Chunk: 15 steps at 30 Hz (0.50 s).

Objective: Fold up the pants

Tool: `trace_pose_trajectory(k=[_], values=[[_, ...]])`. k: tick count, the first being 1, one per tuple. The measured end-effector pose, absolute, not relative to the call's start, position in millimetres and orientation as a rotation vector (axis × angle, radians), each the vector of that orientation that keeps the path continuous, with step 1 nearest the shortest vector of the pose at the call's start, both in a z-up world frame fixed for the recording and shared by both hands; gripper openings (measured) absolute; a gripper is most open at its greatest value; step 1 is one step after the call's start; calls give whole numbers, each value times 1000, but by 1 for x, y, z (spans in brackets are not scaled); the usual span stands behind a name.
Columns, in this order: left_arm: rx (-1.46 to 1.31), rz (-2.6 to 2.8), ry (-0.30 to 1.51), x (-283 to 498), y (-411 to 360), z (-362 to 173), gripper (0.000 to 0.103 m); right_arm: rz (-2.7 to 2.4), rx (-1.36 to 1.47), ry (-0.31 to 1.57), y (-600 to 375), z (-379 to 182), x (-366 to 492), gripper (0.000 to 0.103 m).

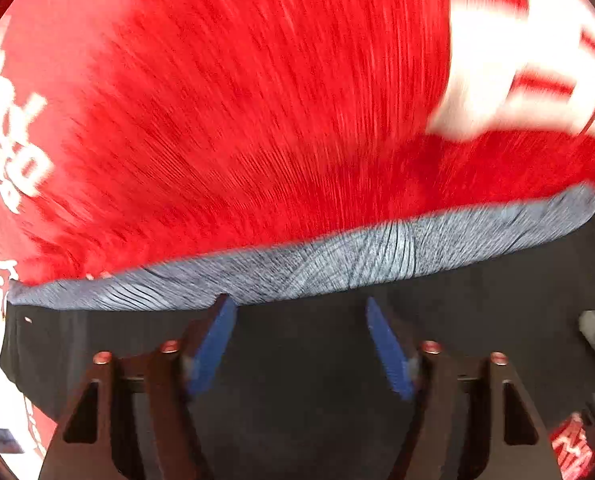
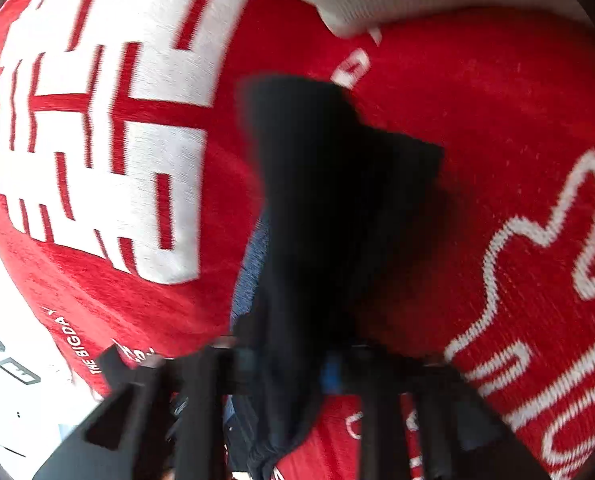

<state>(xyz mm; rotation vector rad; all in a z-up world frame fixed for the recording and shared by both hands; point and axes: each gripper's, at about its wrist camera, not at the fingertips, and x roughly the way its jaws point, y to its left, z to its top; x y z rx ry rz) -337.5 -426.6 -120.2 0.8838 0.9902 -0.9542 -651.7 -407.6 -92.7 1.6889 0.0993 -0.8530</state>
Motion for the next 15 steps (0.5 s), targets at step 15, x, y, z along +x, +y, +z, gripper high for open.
trace_pose_trajectory(k=[15], values=[[855, -1052, 978, -353, -348, -107, 69, -788, 1227, 418, -404, 21, -575, 14]])
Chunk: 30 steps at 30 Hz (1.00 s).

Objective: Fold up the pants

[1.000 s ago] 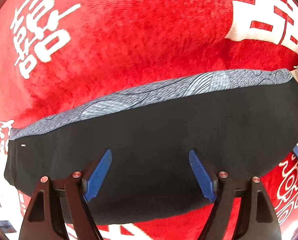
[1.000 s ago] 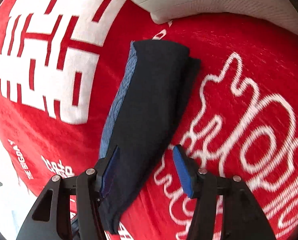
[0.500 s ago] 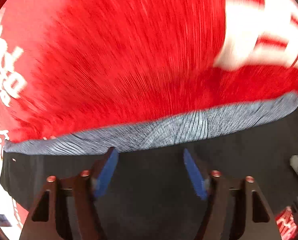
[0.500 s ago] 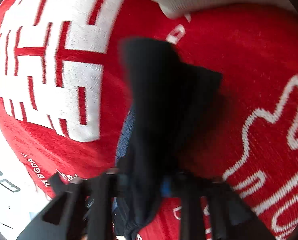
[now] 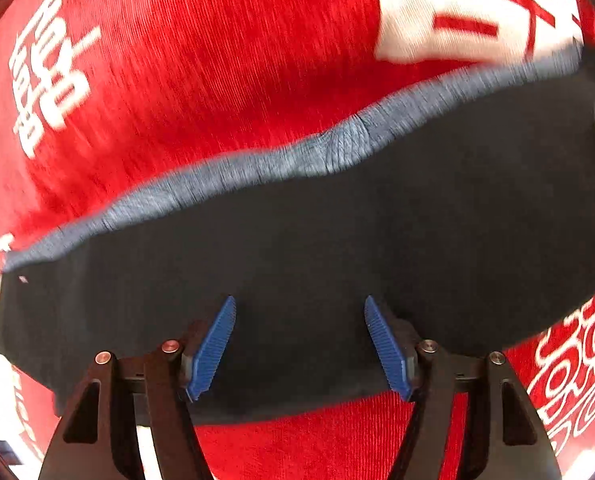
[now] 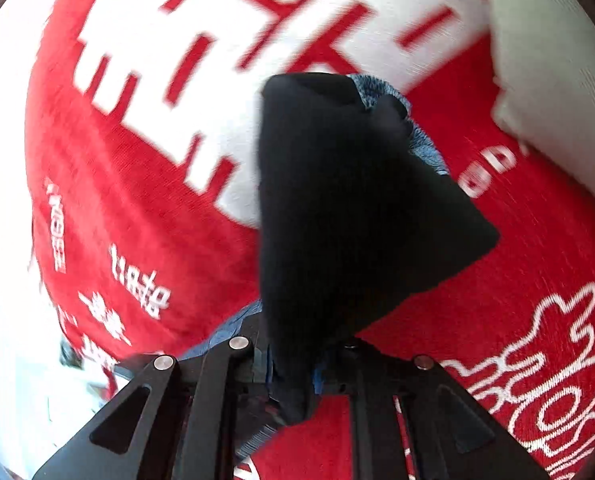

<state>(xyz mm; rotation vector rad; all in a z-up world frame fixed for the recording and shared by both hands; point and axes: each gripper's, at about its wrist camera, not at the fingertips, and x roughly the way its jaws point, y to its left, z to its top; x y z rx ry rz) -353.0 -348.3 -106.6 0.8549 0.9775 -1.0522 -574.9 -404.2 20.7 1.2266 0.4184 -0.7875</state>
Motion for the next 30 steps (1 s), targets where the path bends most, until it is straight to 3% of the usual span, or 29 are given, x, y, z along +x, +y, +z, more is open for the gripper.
trace_pose_trajectory(k=[2, 6, 12, 13, 15, 21, 24, 26, 27, 30], values=[[839, -1072, 967, -352, -345, -108, 69, -772, 1159, 475, -399, 32, -555, 14], [758, -1110, 1113, -311, -327, -89, 69, -747, 1017, 562, -387, 57, -512, 14], [701, -999, 1043, -218, -265, -39, 69, -690, 856, 696, -354, 71, -424, 14], [700, -976, 1043, -200, -257, -36, 76, -683, 824, 726, -347, 70, -405, 14], [692, -914, 1033, -157, -236, -31, 83, -679, 738, 809, -329, 60, -365, 14], [674, -789, 1050, -76, -183, -40, 83, -701, 535, 1100, -266, -12, -262, 16], [654, -763, 1088, -70, -172, -49, 83, -739, 367, 1231, -238, -42, -230, 26], [633, -769, 1110, -71, -178, -67, 83, -744, 234, 1252, -218, -40, -219, 43], [622, -782, 1115, -69, -179, -67, 83, -714, 215, 1248, -209, -36, -217, 60], [601, -857, 1141, -73, -189, -64, 83, -640, 255, 1216, -195, -14, -220, 64]])
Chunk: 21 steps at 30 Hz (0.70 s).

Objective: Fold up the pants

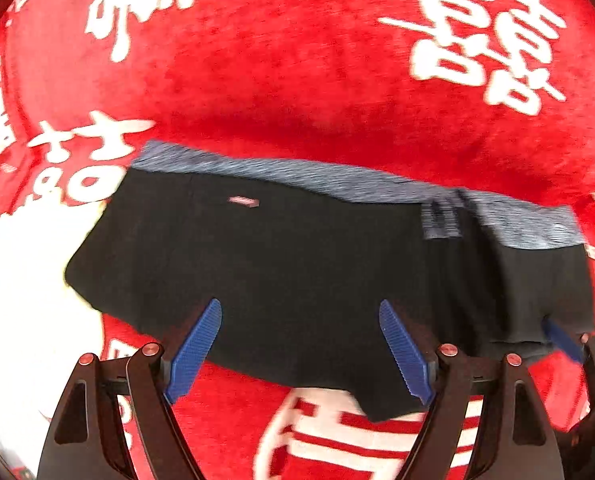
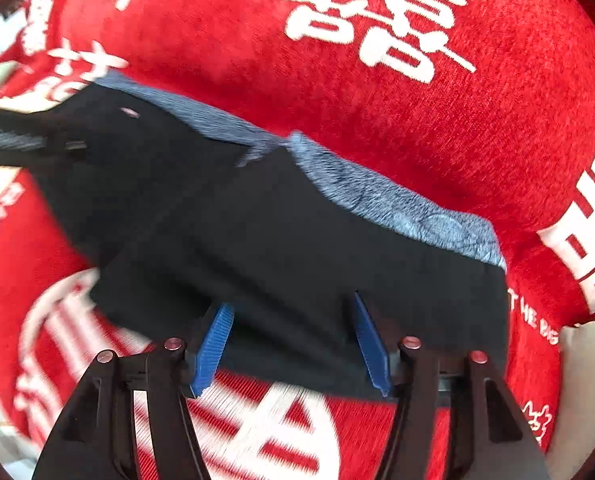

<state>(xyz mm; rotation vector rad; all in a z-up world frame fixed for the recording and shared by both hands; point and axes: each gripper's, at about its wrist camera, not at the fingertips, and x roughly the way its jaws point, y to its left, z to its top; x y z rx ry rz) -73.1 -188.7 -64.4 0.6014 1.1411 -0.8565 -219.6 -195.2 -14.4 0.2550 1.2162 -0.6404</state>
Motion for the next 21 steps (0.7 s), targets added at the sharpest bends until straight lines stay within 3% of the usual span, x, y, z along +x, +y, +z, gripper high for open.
trace_pose_trajectory(k=[10, 11, 13, 21], values=[[607, -1132, 1278, -127, -241, -68, 81, -788, 629, 1137, -272, 12, -321, 64], [630, -1146, 1284, -134, -246, -74, 73, -801, 642, 1140, -278, 10, -325, 64], [676, -1174, 1313, -146, -253, -82, 16, -807, 676, 1140, -287, 7, -340, 64], [803, -1152, 1246, -181, -232, -101, 11, -773, 795, 1113, -304, 0, -349, 64]])
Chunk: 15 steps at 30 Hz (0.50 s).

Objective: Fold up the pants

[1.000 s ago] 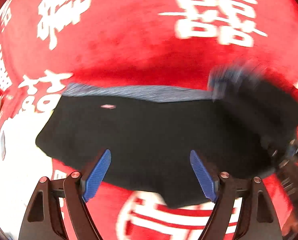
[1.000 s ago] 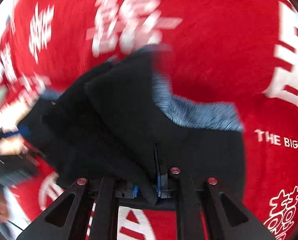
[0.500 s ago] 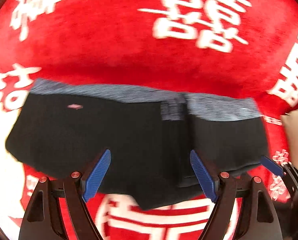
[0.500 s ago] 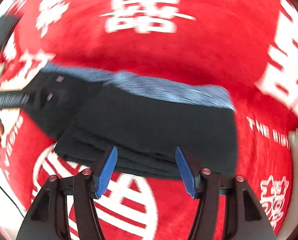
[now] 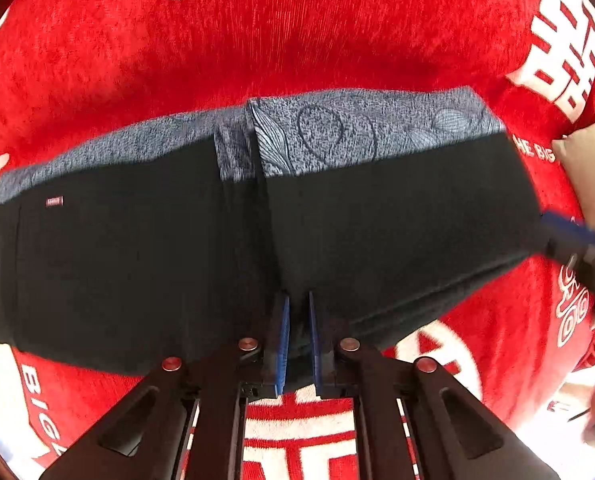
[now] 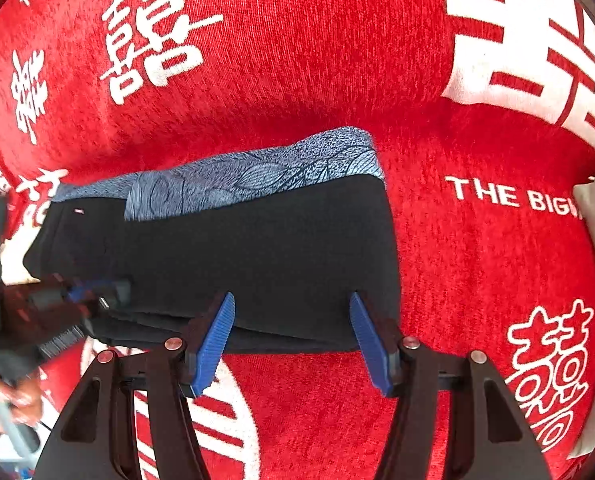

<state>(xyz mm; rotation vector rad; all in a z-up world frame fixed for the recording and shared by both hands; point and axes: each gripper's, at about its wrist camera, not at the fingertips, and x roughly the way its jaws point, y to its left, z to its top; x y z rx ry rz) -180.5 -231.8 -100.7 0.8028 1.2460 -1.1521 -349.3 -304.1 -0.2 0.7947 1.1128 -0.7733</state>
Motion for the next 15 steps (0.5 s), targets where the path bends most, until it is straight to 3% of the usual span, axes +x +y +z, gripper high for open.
trace_pose_trajectory(k=[5, 6, 9, 15], values=[[817, -1126, 1223, -189, -232, -101, 11, -772, 844, 1072, -341, 2, -347, 64], [816, -1122, 1220, -190, -232, -100, 11, -774, 861, 1059, -353, -1, -345, 60], [814, -1116, 1203, -197, -233, -100, 11, -762, 908, 1050, -388, -14, -333, 24], [774, -1071, 1203, -196, -234, -90, 11, -742, 826, 1191, -418, -65, -299, 18]])
